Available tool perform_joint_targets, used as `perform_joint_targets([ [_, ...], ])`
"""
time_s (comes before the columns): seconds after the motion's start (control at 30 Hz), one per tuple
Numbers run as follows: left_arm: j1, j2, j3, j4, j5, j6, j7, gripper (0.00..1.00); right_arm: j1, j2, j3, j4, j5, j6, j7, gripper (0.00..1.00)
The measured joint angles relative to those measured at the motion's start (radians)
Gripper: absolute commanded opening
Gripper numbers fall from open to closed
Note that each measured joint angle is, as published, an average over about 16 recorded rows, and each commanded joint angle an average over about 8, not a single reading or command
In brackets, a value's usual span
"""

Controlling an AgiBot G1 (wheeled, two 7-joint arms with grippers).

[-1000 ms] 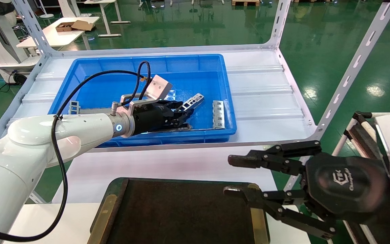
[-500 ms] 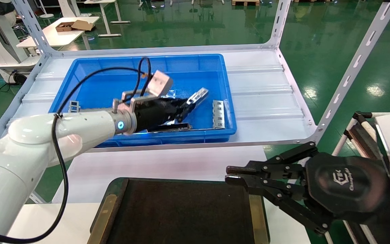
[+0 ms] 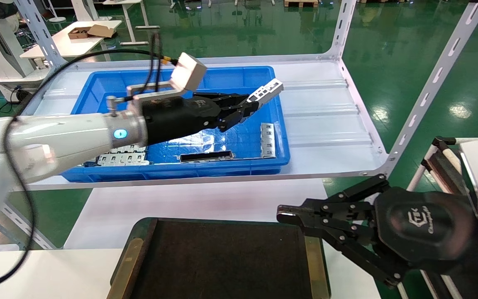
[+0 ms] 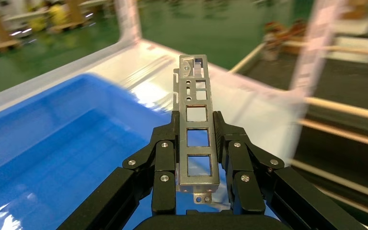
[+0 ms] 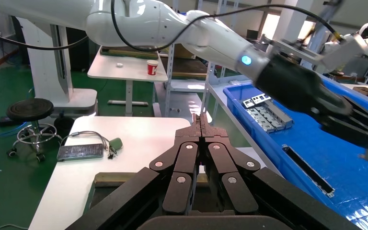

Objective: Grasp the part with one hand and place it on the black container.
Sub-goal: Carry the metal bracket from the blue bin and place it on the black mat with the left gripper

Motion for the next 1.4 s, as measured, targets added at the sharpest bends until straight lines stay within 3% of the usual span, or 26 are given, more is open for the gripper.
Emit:
perform_joint_targets([
  [0.3, 0.142, -0.145, -0.007, -0.222, -0.059, 0.189, -0.078, 0.00, 0.000, 0.000, 0.000, 0.000, 0.000, 0.000, 0.000, 0.00],
  [0.53, 0.349, -0.248, 0.005, -0.468, -0.087, 0.170, -0.211, 0.00, 0.000, 0.000, 0.000, 0.000, 0.000, 0.000, 0.000, 0.00],
  [0.77, 0.585, -0.303, 0.033, -0.674, -0.064, -0.042, -0.359, 0.00, 0.000, 0.000, 0.000, 0.000, 0.000, 0.000, 0.000, 0.00],
  [1.0, 0.767, -0.286, 0.076, -0.782, -0.002, -0.351, -0.521, 0.00, 0.000, 0.000, 0.000, 0.000, 0.000, 0.000, 0.000, 0.00],
  [1.17, 0.827, -0.233, 0.117, -0.794, 0.043, -0.549, -0.642, 0.00, 0.000, 0.000, 0.000, 0.000, 0.000, 0.000, 0.000, 0.00],
  [1.4, 0.822, -0.130, 0.179, -0.724, 0.091, -0.743, -0.785, 0.00, 0.000, 0.000, 0.000, 0.000, 0.000, 0.000, 0.000, 0.00],
])
